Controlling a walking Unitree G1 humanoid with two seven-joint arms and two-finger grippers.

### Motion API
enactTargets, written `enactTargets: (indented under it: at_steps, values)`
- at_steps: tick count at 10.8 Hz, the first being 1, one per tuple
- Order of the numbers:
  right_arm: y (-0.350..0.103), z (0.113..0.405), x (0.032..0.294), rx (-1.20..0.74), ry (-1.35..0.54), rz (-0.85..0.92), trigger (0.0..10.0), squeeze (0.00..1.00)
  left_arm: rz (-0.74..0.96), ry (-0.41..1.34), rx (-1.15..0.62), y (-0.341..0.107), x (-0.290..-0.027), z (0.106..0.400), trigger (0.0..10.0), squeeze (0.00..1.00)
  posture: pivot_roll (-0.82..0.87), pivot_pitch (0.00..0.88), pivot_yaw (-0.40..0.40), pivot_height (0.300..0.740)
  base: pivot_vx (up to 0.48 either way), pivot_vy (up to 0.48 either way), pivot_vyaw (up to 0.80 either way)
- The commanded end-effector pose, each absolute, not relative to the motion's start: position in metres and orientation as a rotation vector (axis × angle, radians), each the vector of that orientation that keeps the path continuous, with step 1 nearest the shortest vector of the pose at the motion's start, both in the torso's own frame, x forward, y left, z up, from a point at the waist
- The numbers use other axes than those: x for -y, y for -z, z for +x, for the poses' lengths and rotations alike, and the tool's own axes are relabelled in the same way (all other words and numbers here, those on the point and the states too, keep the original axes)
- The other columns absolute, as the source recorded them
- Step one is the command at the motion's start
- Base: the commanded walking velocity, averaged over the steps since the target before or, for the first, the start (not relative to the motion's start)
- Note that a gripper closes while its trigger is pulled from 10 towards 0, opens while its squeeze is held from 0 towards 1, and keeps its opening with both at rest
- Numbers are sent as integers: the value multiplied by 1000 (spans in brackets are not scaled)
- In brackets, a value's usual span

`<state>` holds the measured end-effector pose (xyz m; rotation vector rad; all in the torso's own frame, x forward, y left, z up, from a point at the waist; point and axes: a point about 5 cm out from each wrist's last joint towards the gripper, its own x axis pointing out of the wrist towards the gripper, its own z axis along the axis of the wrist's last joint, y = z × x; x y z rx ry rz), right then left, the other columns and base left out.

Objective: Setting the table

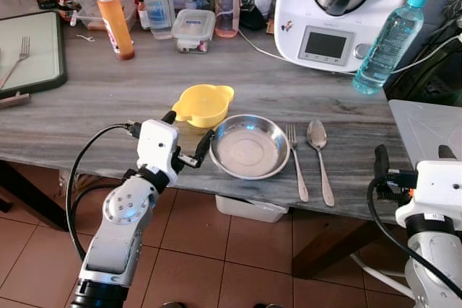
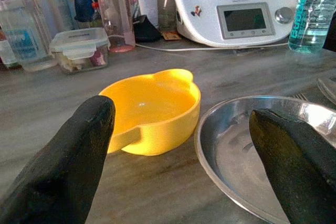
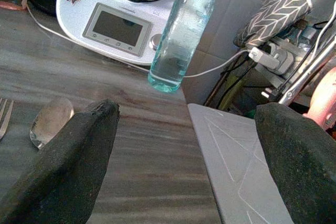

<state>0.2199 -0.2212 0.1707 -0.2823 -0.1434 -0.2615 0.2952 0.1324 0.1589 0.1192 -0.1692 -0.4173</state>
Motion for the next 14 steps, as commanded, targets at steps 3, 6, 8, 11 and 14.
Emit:
enactTargets:
  at_steps: [3, 6, 8, 11, 14]
  values:
    - [-169, 218, 221, 139, 265, -281, 10000, 592, 129, 434, 154, -157, -130, 293, 10000, 0, 101, 123, -29, 740, -261, 0, 0]
    - [-170, 221, 221, 142, 261, -278, 10000, 549, 136, 430, 147, -157, -132, 294, 10000, 0, 106, 121, -26, 740, -295, 0, 0]
    - [-171, 222, 221, 144, 262, -278, 10000, 522, 135, 432, 146, -158, -132, 294, 10000, 0, 107, 121, -27, 740, -326, 0, 0]
    - [-170, 222, 221, 143, 262, -277, 10000, 475, 136, 436, 143, -157, -131, 295, 10000, 0, 107, 117, -25, 740, -326, 0, 0]
    - [-169, 222, 221, 144, 267, -276, 10000, 455, 141, 443, 137, -157, -131, 295, 10000, 0, 109, 117, -22, 740, -321, 0, 0]
